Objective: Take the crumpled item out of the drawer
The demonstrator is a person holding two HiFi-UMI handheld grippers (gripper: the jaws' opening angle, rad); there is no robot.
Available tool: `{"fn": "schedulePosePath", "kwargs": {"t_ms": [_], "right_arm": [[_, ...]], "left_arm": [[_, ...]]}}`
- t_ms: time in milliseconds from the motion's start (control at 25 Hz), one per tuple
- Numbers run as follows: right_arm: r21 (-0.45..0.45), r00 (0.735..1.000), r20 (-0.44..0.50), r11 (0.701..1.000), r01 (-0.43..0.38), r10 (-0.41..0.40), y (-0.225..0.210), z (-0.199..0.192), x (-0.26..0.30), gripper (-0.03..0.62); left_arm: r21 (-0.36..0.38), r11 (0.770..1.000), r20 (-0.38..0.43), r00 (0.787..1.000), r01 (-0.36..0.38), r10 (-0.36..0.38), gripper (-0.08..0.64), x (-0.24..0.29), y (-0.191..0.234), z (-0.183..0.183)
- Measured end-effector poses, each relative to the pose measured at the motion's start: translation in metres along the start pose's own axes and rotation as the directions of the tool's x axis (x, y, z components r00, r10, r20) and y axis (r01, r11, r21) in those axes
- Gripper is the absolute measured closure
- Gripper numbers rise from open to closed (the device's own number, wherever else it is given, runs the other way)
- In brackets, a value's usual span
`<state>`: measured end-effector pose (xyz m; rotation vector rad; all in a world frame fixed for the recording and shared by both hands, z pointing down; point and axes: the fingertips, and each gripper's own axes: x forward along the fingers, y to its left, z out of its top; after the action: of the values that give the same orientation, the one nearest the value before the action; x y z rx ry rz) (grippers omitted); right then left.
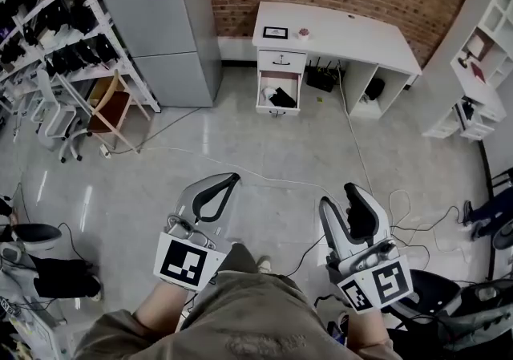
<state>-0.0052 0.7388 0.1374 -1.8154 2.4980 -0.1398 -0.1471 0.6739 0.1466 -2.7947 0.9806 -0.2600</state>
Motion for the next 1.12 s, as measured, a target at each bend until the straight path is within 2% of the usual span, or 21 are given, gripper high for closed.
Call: {"fn": "schedulePosePath", "kwargs": {"t_ms": [120,160,600,1120], "right_arm": [[0.011,0.999,0.019,1.0,0.029,-0.029,-0.013,0.0,0.0,0.293],[0.014,0.999,0.023,0.999,0.036,-0.036,-0.016,0.0,0.001,0.279],[0.003,0.999,-0.011,0.999,0.048,-0.048,-0.047,-0.013,0.056,0.296],[0.013,0.992,-0.105,0.997,0.078,-0.076,-0.11,-0.031,0.23,0.293]], "left_arm": [[0.009,1.0,0.003,1.0,-0.001,0.001,0.56,0.005,-0.002,-0.001],[0.009,1.0,0.004,1.0,-0.003,0.003,0.56,0.007,-0.002,-0.001],[0.016,1.0,-0.007,1.0,0.012,-0.012,0.56,0.057,0.035,-0.02],[-0.029,0.998,-0.073,0.995,0.06,-0.062,0.56,0.184,0.169,-0.064]]}}
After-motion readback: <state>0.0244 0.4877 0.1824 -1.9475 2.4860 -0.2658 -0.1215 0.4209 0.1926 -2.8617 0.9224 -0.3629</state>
